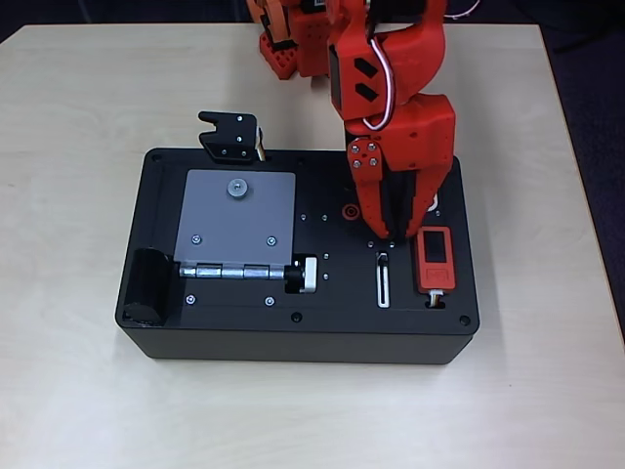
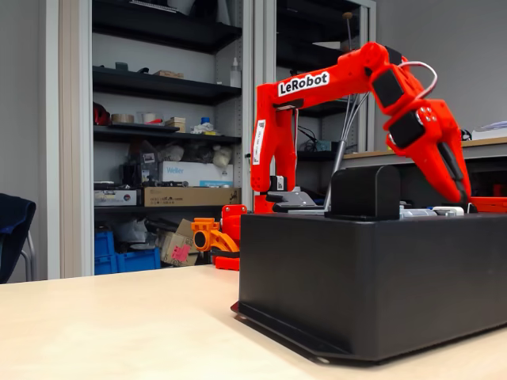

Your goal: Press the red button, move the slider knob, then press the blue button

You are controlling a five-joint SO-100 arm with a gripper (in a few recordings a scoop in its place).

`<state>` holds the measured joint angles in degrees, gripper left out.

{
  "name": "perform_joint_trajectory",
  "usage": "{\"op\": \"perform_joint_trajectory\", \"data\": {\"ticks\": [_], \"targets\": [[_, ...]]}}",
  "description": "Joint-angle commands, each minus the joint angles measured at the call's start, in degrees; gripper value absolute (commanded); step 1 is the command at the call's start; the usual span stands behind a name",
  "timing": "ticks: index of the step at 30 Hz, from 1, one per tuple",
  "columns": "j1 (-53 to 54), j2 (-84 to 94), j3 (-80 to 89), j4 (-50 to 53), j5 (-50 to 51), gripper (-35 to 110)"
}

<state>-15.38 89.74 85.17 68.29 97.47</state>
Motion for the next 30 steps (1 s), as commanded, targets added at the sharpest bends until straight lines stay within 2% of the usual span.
{"op": "perform_joint_trajectory", "data": {"ticks": [1, 30], "targets": [[-0.26, 0.26, -2.29, 0.18, 1.14, 0], [1.76, -1.76, -1.32, -1.93, -0.09, 0]]}}
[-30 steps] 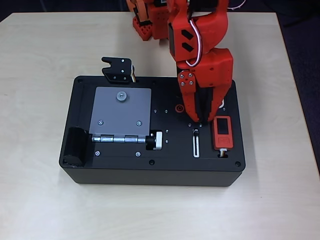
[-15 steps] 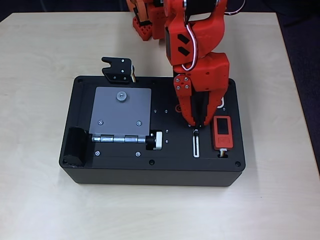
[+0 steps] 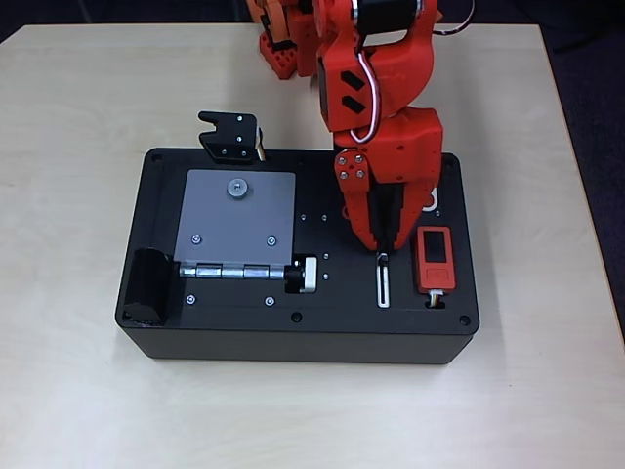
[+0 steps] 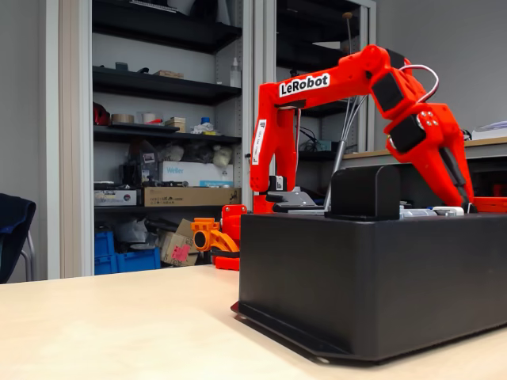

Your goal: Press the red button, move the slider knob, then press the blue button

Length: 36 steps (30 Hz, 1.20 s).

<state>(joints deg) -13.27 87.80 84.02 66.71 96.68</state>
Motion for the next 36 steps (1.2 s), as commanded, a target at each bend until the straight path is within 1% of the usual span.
{"op": "perform_joint_trajectory", "data": {"ticks": [1, 13, 36], "targets": [[-0.35, 0.00, -0.18, -0.53, 0.79, 0], [0.26, -3.43, -2.46, -1.58, 0.70, 0], [2.20, -13.45, -14.24, 0.44, -0.70, 0]]}}
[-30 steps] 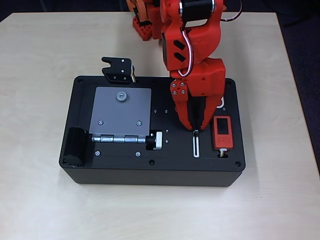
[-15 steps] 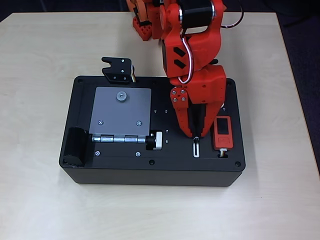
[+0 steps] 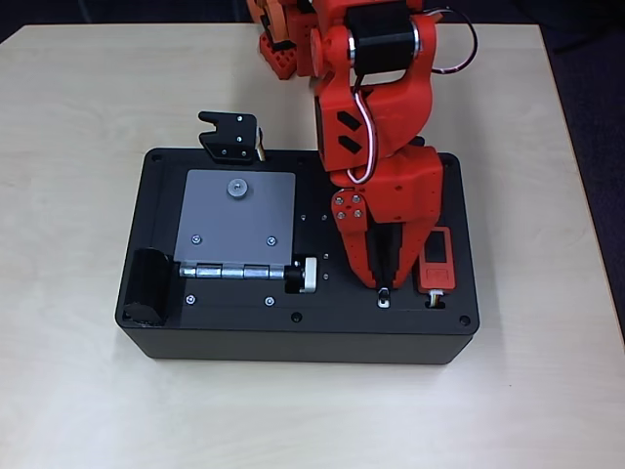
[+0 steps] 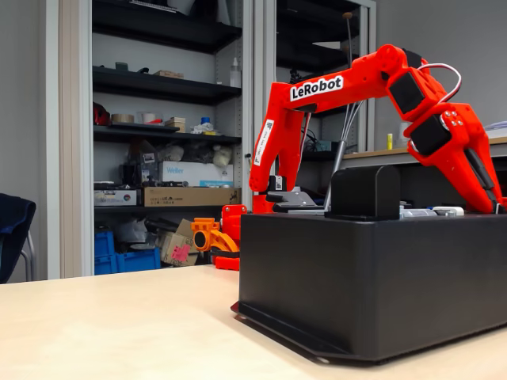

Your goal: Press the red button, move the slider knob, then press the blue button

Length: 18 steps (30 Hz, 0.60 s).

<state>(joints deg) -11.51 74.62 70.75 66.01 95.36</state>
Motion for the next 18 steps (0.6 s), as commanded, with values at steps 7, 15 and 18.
{"op": "perform_joint_trajectory", "data": {"ticks": [7, 15, 18], "targets": [[0.44, -1.76, -2.46, 1.05, 0.79, 0], [0.44, -2.11, -2.81, 0.70, 0.70, 0], [0.53, -2.11, -2.90, 0.70, 0.53, 0]]}}
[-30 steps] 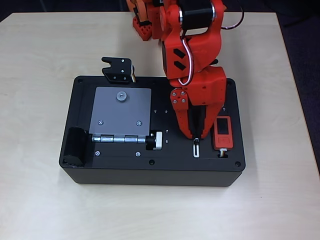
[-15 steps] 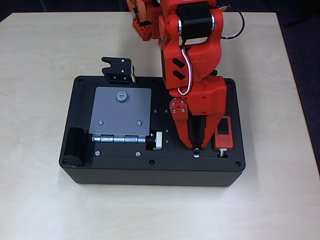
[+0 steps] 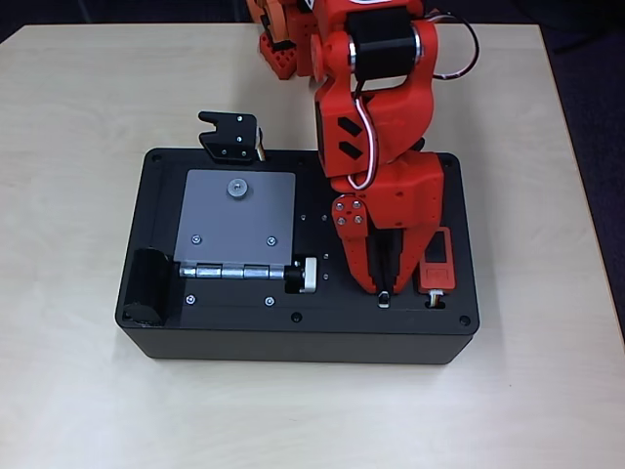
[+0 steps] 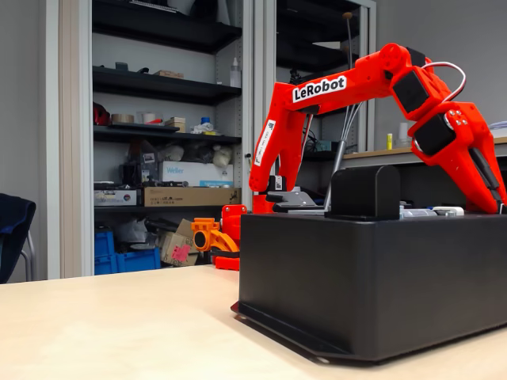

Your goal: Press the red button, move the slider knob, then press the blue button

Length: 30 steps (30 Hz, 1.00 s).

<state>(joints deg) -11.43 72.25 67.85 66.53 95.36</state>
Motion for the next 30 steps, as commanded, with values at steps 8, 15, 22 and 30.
{"op": "perform_joint_trajectory", "data": {"ticks": [8, 15, 22, 30], "targets": [[0.35, 0.18, -0.18, 0.18, 0.53, 0], [-1.93, 5.54, 1.49, 2.72, 4.31, 0], [-4.13, 11.34, 6.33, 3.34, 6.86, 0], [-3.52, 15.56, 6.33, 6.24, 3.43, 3]]}}
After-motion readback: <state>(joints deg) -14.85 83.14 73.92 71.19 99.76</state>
